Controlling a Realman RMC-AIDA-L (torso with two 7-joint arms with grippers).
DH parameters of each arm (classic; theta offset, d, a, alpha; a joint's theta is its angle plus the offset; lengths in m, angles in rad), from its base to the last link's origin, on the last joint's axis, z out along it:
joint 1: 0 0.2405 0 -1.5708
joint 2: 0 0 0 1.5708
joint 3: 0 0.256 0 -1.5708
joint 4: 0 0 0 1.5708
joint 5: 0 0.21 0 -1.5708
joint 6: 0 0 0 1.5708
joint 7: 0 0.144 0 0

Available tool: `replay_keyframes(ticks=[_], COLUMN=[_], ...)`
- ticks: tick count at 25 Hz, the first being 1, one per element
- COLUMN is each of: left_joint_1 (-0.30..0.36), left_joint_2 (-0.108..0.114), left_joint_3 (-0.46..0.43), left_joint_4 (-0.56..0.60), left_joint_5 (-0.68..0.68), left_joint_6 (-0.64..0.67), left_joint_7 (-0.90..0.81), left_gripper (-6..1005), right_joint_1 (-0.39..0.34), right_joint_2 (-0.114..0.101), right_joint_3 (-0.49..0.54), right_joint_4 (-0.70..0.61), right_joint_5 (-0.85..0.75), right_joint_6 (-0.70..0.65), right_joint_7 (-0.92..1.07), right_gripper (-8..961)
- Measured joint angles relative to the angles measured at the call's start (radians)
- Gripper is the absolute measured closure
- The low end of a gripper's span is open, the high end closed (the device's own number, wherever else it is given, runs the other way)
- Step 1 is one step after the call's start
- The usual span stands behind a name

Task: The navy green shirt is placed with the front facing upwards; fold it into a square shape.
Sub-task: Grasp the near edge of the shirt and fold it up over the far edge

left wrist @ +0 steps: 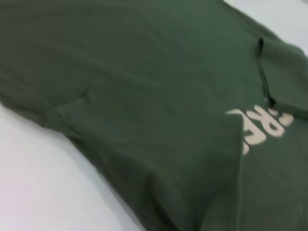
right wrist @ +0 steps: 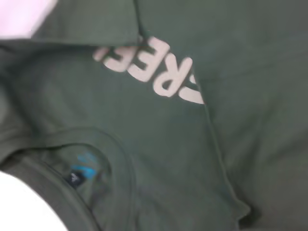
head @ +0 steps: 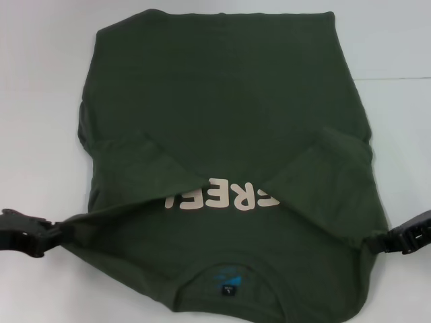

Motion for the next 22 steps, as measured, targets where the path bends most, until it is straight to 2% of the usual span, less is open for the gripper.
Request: replay_keyframes(ticks=[4, 9, 17, 22], left_joint_1=[-0.005, -0.002, 0.009, 0.021], left_joint_2=[0.017, 0.032, 0.034, 0.037], left_joint_3=[-0.104, -0.206, -0.255, -0.318], left_joint_4=[-0.069, -0.148, -0.211, -0.231], left_joint_5=[-0.033, -0.083, -0.086, -0.151], left_joint_6=[0.014, 0.065, 0.065, 0.088], left_joint_7=[0.053, 0.206, 0.308, 0.388], left_gripper=[943, 947, 949, 949], right_joint_1=[-0.032, -0.086, -0.176, -0.200], right_joint_2=[0.001, 0.002, 0.000, -0.006], right_joint_3=[0.107, 0.182, 0.308, 0.415], right_joint_4=[0.092, 0.154, 0.240, 0.277], right_joint_5=[0.062, 0.127, 0.252, 0.258], right_joint_6=[0.004, 0.003, -0.051, -0.090], right_joint_7=[-0.125, -0.276, -0.575, -0.679], right_gripper=[922, 922, 922, 922])
